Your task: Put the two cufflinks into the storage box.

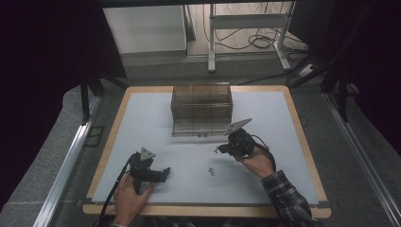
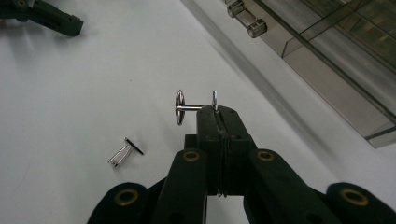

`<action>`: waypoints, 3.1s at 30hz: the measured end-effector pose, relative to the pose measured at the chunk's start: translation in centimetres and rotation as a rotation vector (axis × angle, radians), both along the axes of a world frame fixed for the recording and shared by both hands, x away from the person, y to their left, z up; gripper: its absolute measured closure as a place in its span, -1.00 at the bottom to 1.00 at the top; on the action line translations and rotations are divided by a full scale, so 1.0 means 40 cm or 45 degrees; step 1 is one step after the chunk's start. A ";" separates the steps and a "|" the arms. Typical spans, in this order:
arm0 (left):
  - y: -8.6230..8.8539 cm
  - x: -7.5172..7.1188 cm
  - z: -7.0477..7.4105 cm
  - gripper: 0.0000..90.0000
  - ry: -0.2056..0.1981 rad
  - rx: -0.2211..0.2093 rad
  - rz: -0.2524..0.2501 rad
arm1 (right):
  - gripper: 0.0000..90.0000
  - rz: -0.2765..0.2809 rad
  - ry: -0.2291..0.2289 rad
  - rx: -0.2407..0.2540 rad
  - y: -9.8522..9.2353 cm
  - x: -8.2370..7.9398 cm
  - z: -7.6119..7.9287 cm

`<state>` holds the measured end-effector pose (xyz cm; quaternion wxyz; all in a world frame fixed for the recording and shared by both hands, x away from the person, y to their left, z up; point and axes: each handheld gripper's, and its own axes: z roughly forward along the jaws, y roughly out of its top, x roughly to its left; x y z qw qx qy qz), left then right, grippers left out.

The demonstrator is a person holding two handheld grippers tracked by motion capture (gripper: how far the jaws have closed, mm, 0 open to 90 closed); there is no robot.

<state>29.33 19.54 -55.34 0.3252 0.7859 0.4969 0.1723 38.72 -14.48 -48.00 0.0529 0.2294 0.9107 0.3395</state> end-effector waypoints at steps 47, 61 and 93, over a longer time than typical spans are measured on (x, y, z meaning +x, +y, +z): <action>0.000 0.000 0.000 -1.00 -0.001 -0.001 0.000 | 0.96 -0.035 -0.070 -0.026 0.078 0.094 0.058; 0.000 0.000 0.000 -1.00 -0.001 0.000 -0.001 | 0.96 -0.063 -0.092 -0.042 0.100 0.140 0.069; 0.000 0.000 0.000 -1.00 0.000 0.002 -0.001 | 0.96 -0.062 -0.099 -0.135 0.169 0.199 0.001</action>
